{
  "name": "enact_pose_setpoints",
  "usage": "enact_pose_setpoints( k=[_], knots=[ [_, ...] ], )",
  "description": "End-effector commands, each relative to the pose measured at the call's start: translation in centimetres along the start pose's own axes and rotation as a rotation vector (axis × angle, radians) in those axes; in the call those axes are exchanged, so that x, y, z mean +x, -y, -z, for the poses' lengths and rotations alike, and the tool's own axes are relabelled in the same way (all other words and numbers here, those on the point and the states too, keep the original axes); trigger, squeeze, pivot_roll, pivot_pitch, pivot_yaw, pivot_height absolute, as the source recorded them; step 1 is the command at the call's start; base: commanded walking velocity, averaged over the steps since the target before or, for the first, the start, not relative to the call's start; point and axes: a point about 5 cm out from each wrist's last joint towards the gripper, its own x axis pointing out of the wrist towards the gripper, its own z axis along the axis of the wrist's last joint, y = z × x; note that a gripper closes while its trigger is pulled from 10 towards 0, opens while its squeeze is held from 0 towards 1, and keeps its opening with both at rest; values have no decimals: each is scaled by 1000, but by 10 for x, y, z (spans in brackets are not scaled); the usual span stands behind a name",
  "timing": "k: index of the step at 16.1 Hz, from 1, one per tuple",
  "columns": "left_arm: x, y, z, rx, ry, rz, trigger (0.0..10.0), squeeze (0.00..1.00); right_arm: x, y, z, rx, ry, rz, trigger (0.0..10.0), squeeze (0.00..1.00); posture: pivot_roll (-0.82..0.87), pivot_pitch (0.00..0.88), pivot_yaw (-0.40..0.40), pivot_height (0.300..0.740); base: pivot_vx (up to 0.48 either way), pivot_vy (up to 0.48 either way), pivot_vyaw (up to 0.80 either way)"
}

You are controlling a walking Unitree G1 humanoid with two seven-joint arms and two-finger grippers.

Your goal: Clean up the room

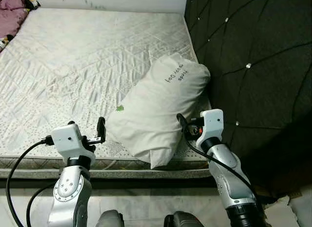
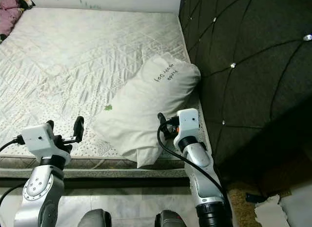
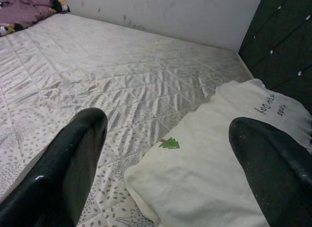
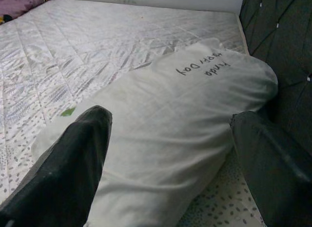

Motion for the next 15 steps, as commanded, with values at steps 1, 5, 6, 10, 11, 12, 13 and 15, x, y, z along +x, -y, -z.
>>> enact_pose_setpoints(
  k=[1,5,6,10,11,12,13,15],
  knots=[
    [-2,-1,0,6,-4,-12,10000,0,-1,0,-3,1,10,-5,10000,0,43,131,-20,675,0,0,0],
    [-2,-2,0,4,-3,-18,10000,0,-2,1,-2,2,9,-6,10000,0,41,135,-21,625,0,0,0],
    [-2,-2,0,3,-2,-21,10000,0,-2,1,-2,2,4,-6,10000,0,41,135,-21,625,0,0,0],
    [-2,-5,1,3,-8,-45,10000,0,-2,1,-1,4,0,-7,10000,0,42,134,-24,625,0,0,0],
    [-3,-7,1,6,-8,-49,10000,0,-2,1,-1,2,-2,-11,10000,0,43,134,-27,625,0,0,0],
    [-3,-8,1,12,-5,-48,10000,0,-1,1,0,-1,-4,-15,10000,0,45,133,-29,625,0,0,0],
    [-3,-8,0,13,-4,-47,10000,0,-1,1,0,-2,-5,-17,10000,0,45,133,-29,625,0,0,0],
    [-4,-7,0,16,-3,-44,10000,0,-1,0,0,-4,-5,-25,10000,0,46,132,-32,625,0,0,0]
  ],
)
